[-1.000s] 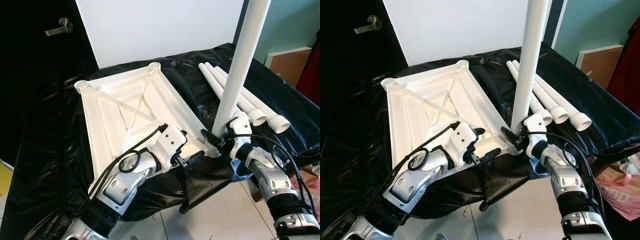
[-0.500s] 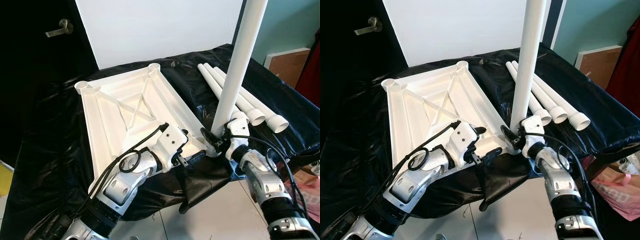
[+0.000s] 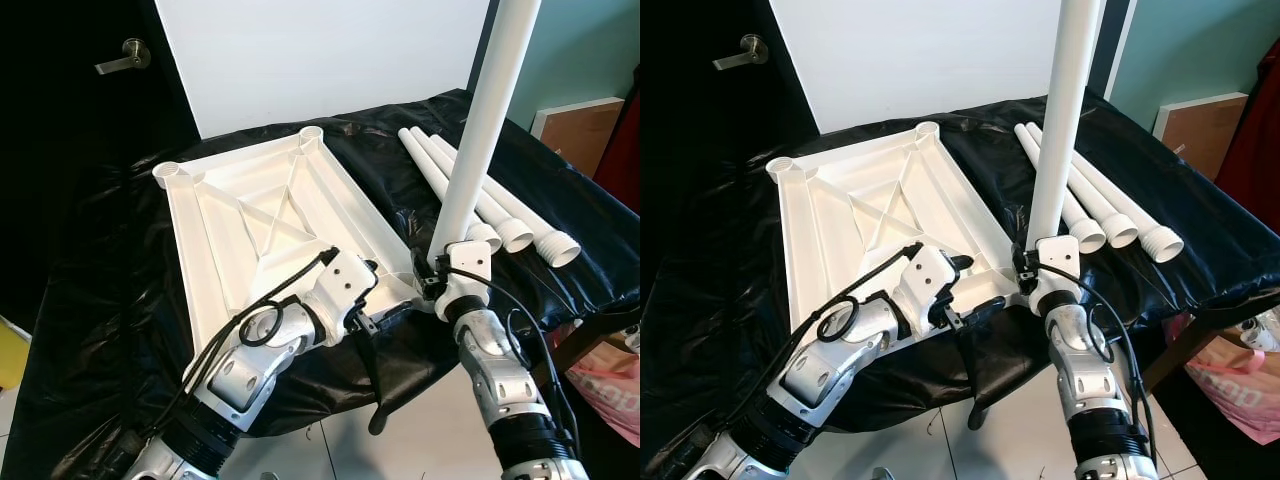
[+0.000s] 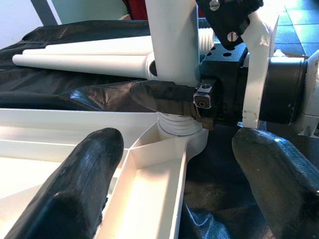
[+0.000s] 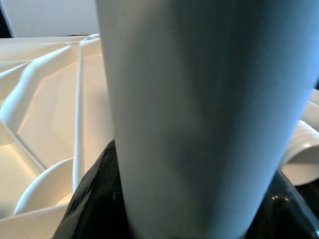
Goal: Building children table
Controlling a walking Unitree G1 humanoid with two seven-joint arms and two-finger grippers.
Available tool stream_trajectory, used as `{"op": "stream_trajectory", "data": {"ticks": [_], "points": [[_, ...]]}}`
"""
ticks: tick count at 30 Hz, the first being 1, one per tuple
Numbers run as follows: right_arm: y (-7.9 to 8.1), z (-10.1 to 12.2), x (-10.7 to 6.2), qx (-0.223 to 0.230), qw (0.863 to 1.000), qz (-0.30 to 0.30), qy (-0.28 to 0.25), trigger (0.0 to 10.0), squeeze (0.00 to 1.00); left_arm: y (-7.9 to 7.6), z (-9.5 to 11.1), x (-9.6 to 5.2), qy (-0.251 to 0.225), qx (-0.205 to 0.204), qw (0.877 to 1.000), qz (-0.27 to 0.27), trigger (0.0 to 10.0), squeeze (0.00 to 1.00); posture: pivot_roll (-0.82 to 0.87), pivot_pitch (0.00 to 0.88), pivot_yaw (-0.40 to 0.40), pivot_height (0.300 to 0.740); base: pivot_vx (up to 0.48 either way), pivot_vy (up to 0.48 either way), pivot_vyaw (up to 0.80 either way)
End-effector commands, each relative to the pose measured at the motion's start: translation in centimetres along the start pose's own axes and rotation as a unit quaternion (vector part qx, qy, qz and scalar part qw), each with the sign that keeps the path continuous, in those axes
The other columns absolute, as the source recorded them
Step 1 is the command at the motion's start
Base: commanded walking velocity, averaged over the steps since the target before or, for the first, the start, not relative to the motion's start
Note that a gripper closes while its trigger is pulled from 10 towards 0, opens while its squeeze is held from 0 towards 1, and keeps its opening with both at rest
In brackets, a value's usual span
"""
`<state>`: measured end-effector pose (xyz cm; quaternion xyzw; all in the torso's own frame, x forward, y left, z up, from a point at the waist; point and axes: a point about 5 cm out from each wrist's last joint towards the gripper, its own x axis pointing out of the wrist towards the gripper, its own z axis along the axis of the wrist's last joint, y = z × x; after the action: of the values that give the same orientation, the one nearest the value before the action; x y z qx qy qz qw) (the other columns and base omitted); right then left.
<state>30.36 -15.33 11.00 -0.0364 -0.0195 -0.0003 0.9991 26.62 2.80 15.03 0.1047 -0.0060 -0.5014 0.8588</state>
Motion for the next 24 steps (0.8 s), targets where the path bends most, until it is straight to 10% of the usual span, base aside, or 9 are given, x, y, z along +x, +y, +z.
{"op": "stream_trajectory", "data": {"ticks": [1,19,20,24], "points": [[-0.7,-2.2,-0.9,-0.004,0.997,-0.056,0.057,10.0,0.0,-0.4,0.1,0.0,0.003,0.001,0.999,-0.047,10.0,0.0,-0.11,0.0,0.043,0.74,0.0,0.0,0.0],[1.9,-1.3,-1.5,0.031,0.997,-0.066,0.036,10.0,0.0,-0.5,0.2,0.0,0.004,0.005,0.998,-0.058,10.0,0.0,-0.11,0.0,0.056,0.74,0.0,0.0,0.0],[1.9,-1.1,-1.4,0.028,0.997,-0.063,0.03,10.0,0.87,-0.5,0.1,0.0,0.003,0.005,0.998,-0.059,10.0,0.0,-0.11,0.0,0.055,0.74,0.0,0.0,0.0],[1.6,-0.3,-1.4,0.029,0.999,-0.037,0.008,10.0,1.0,-0.6,0.1,0.0,0.003,0.005,0.998,-0.059,10.0,0.0,-0.12,0.0,0.046,0.74,0.0,0.0,0.0]]}}
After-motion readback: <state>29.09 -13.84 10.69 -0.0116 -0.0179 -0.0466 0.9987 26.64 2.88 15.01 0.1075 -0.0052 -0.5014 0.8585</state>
